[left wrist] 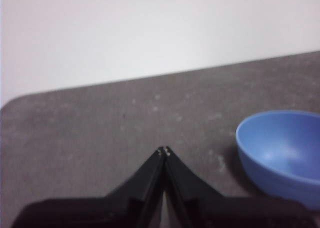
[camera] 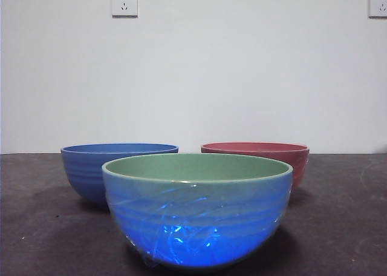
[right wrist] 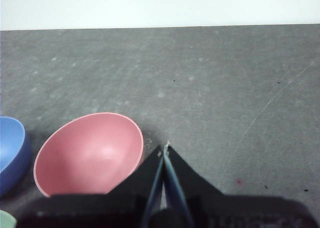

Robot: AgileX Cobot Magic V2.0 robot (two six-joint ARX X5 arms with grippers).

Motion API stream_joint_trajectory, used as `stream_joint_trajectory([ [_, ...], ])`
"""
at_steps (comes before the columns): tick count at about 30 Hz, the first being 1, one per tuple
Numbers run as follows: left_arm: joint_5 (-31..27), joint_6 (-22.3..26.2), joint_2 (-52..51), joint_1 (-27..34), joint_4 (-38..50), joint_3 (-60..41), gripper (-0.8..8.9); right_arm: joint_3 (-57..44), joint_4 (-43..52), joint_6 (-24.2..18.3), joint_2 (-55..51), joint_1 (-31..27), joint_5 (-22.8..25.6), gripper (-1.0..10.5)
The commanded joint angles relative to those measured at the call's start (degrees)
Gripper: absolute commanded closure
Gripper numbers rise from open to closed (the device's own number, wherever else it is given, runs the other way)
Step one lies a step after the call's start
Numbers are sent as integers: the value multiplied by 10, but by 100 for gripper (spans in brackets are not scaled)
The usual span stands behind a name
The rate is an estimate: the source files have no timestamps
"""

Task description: Pick up the green bowl on the top,put the green bowl on the left,pick up the red bowl in the middle,put the red bowl on the right

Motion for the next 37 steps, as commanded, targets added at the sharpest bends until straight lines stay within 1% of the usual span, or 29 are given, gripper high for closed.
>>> stream_joint_trajectory([
  [1, -1, -9, -2, 2, 10, -15, 817, -3, 3, 7, 0, 0, 2, 945],
  [4, -20, -12, -2, 2, -2, -26, 817, -3, 3, 7, 0, 0, 2, 945],
  [7, -43, -32, -2, 2, -29, -26, 817, -3, 3, 7, 0, 0, 2, 945],
  [11, -40, -34, -1, 2, -50, -26, 817, -3, 3, 7, 0, 0, 2, 945],
  [34, -40, -34, -1, 2, -50, -26, 817, -3, 5, 6, 0, 0, 3, 946],
  [35, -40, -34, -1, 2, -50, -26, 817, -3, 2, -10, -1, 0, 3, 946],
  [36, -40, -34, -1, 2, -50, -26, 817, -4, -6, -34, -7, 1, 2, 946],
  [37, -40, -34, -1, 2, -50, -26, 817, -5, -19, -46, -20, 0, 3, 946],
])
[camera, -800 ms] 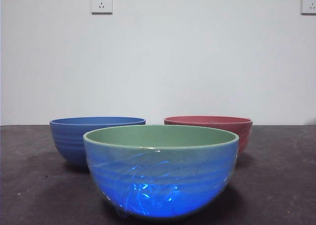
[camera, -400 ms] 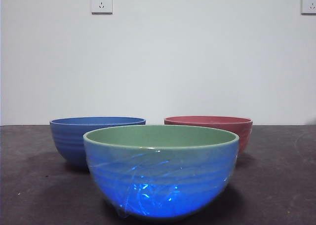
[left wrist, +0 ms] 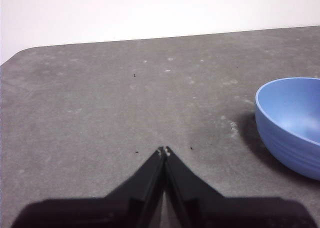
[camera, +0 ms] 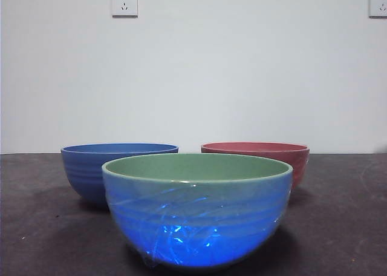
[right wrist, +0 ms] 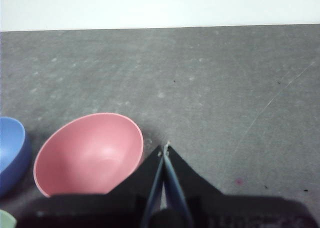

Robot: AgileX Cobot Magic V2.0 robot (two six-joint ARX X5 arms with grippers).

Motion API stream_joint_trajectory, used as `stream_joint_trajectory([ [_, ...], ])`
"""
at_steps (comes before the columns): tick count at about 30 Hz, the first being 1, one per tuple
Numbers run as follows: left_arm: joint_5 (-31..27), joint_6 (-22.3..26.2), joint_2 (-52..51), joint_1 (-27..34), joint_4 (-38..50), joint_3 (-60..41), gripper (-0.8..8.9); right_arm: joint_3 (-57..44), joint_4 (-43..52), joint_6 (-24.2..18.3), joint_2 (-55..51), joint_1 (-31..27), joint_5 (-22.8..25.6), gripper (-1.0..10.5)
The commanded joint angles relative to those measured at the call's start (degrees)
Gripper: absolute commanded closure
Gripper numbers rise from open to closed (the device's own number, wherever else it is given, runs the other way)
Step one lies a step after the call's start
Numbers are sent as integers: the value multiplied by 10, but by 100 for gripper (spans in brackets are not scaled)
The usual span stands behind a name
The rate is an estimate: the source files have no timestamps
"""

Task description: Pick up the green bowl on the top,put the green bowl on the left,pick up the red bowl in the middle,put the red bowl on the right

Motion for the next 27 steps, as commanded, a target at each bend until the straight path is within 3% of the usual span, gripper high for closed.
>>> stream_joint_trajectory([
  [1, 0, -6, -1, 2, 1, -9, 817, -9, -32, -56, -41, -5, 4, 946],
  [5, 0, -6, -1, 2, 1, -9, 817, -52, -29, -90, -120, -42, -26, 946],
  [8, 0, -6, -1, 2, 1, -9, 817, -114, -12, -98, -186, -98, -102, 946],
  [16, 0, -6, -1, 2, 1, -9, 817, -251, 36, -92, -283, -183, -191, 946],
  [27, 0, -6, -1, 2, 1, -9, 817, -308, 86, -71, -301, -183, -196, 946],
])
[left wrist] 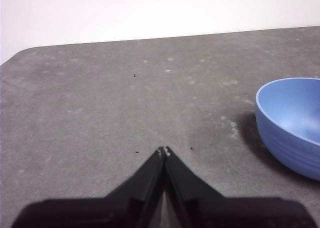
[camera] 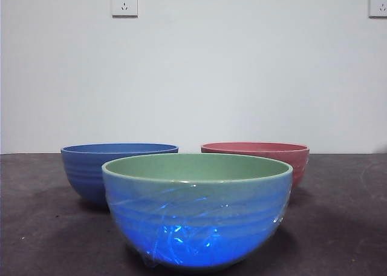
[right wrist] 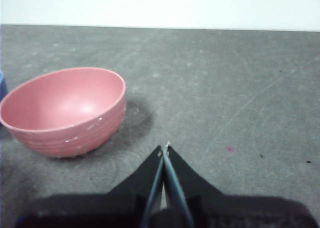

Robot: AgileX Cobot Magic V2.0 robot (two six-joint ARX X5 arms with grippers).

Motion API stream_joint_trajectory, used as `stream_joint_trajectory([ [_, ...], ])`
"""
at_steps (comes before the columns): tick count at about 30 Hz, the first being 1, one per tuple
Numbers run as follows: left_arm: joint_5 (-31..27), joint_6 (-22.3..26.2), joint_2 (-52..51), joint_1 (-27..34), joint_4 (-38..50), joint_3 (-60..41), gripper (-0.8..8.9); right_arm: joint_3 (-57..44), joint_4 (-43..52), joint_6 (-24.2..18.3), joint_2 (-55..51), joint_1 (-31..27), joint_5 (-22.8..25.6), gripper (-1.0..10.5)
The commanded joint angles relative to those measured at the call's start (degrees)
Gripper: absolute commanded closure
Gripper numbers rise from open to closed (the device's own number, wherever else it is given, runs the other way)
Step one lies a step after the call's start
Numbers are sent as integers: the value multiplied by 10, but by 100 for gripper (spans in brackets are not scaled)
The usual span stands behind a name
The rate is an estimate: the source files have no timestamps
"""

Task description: Pick up the green bowl on the top,put the green bowl on the left,pick up the red bowl in the middle,put the red bowl on the right

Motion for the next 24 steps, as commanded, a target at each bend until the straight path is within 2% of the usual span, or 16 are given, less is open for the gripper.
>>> stream_joint_trajectory([
  [1, 0, -6, -1, 2, 1, -9, 817, -8, 0, 19, -1, -1, 1, 946],
  [24, 0, -6, -1, 2, 1, -9, 817, -8, 0, 26, 2, -1, 4, 946],
])
